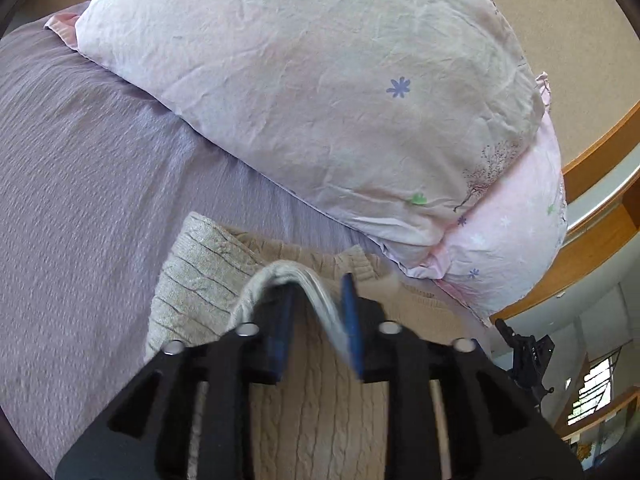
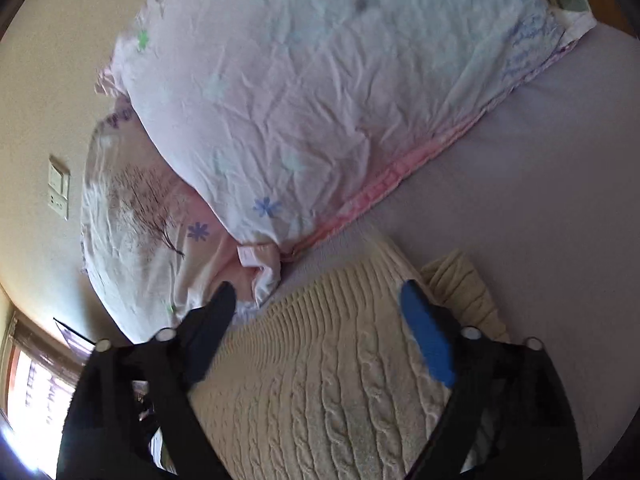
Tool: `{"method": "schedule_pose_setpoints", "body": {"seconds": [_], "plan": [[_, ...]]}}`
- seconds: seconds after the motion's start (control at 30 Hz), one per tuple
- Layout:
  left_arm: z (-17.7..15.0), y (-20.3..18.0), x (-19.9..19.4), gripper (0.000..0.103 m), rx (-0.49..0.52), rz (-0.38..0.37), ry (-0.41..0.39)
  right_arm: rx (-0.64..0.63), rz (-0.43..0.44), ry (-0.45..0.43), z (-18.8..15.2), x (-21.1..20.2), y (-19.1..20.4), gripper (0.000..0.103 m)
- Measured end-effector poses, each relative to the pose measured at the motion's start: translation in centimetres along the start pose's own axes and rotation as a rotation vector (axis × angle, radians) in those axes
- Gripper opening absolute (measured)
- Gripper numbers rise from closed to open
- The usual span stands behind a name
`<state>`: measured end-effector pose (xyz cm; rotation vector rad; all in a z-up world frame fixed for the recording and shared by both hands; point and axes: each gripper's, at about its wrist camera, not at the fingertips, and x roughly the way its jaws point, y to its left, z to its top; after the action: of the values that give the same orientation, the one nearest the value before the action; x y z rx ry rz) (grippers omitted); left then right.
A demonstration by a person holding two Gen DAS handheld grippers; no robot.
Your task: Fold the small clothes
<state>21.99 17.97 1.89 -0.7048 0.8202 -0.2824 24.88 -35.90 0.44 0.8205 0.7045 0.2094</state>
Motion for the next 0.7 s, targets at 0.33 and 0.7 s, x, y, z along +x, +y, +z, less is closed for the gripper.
{"method": "schedule_pose_setpoints", "body": {"seconds": [0.33, 0.7], "plan": [[-2.3, 4.1, -4.2, 0.076, -0.07, 0.062, 0.087, 0.009, 0.126, -0.078, 0.8, -3.3, -1.3, 0.101], [-4.7, 6.1, -1.5, 0.028, -0.249, -0.102, 0.163, 0.028, 0.186, -0.014, 0.5, -2.5, -1.0, 0.101]]}}
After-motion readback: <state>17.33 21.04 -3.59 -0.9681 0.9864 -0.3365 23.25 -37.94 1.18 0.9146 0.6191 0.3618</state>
